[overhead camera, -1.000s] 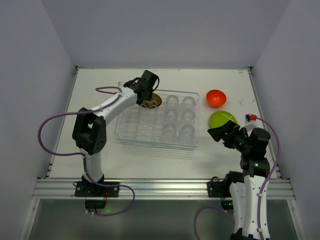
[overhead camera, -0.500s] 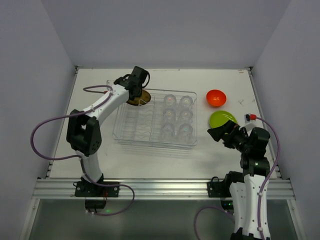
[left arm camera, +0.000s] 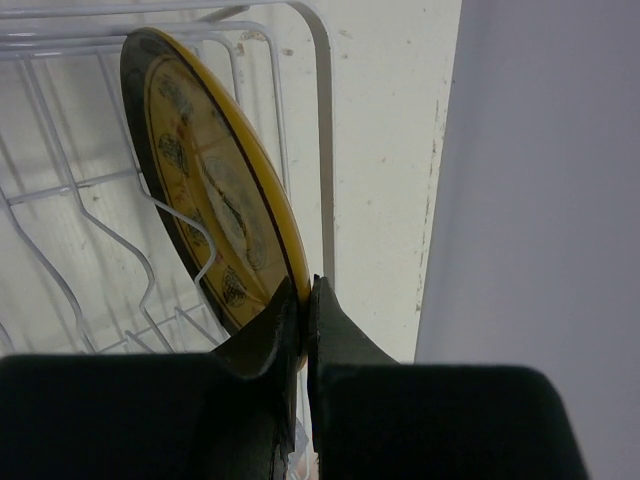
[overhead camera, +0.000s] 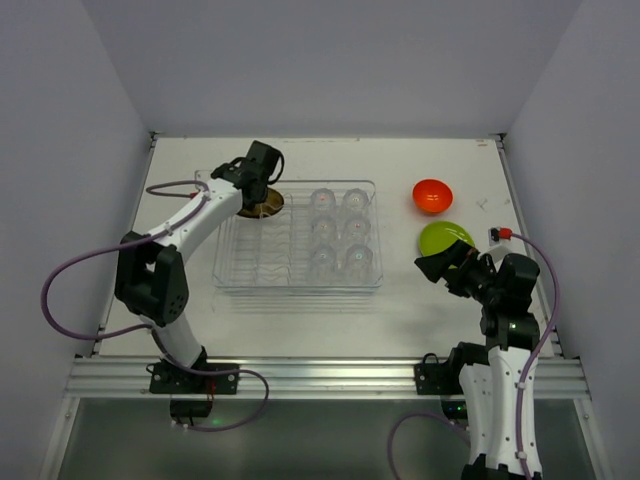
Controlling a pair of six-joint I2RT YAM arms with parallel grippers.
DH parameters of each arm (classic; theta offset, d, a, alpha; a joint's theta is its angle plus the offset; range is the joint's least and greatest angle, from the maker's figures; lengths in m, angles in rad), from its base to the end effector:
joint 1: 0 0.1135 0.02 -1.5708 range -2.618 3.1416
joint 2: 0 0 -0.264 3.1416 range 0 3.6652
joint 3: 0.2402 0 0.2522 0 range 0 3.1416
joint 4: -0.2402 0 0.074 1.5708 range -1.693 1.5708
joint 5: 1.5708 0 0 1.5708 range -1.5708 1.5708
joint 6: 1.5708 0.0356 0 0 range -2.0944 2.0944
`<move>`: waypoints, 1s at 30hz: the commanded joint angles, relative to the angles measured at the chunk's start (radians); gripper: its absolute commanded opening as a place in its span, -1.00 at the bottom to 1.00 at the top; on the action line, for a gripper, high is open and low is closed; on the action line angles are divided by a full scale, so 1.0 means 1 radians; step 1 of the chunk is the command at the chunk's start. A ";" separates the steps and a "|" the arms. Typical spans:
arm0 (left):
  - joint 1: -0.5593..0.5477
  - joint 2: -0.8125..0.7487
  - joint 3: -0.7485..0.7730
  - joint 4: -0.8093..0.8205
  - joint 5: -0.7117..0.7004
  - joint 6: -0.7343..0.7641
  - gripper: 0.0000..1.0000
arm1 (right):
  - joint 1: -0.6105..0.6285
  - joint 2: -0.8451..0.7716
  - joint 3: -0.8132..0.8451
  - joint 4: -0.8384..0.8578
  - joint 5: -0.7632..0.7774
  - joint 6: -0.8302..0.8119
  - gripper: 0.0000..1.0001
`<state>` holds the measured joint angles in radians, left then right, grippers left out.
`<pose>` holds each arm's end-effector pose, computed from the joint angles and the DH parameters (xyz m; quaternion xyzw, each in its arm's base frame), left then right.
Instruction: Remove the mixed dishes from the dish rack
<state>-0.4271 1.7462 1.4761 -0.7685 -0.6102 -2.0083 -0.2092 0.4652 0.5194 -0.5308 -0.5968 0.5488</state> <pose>0.3457 -0.1349 0.2770 -0.7096 0.5912 -0.1351 0.3587 0.1189 -0.0048 0.2577 0.1599 0.8150 0.3315 0.4476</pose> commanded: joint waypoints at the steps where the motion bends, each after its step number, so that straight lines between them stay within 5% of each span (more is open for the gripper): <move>1: 0.025 -0.057 -0.042 -0.063 -0.108 -0.193 -1.00 | 0.004 0.010 0.025 0.014 -0.018 -0.012 0.98; 14: -0.048 -0.089 -0.019 0.201 -0.088 -0.024 -1.00 | 0.005 0.012 0.027 0.009 -0.024 -0.018 0.98; 21: -0.150 -0.250 -0.063 0.319 -0.196 0.063 -1.00 | 0.005 0.015 0.027 0.015 -0.032 -0.016 0.98; 27: -0.288 -0.365 -0.085 0.533 -0.261 0.418 -1.00 | 0.005 0.024 0.028 0.044 -0.090 -0.001 0.98; 30: -0.348 -0.415 -0.091 0.644 -0.170 0.786 -1.00 | 0.005 0.026 0.045 0.068 -0.136 0.040 0.98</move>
<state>-0.7330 1.3838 1.3941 -0.3187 -0.7547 -1.6218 -0.2073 0.4835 0.5201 -0.5175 -0.6552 0.5564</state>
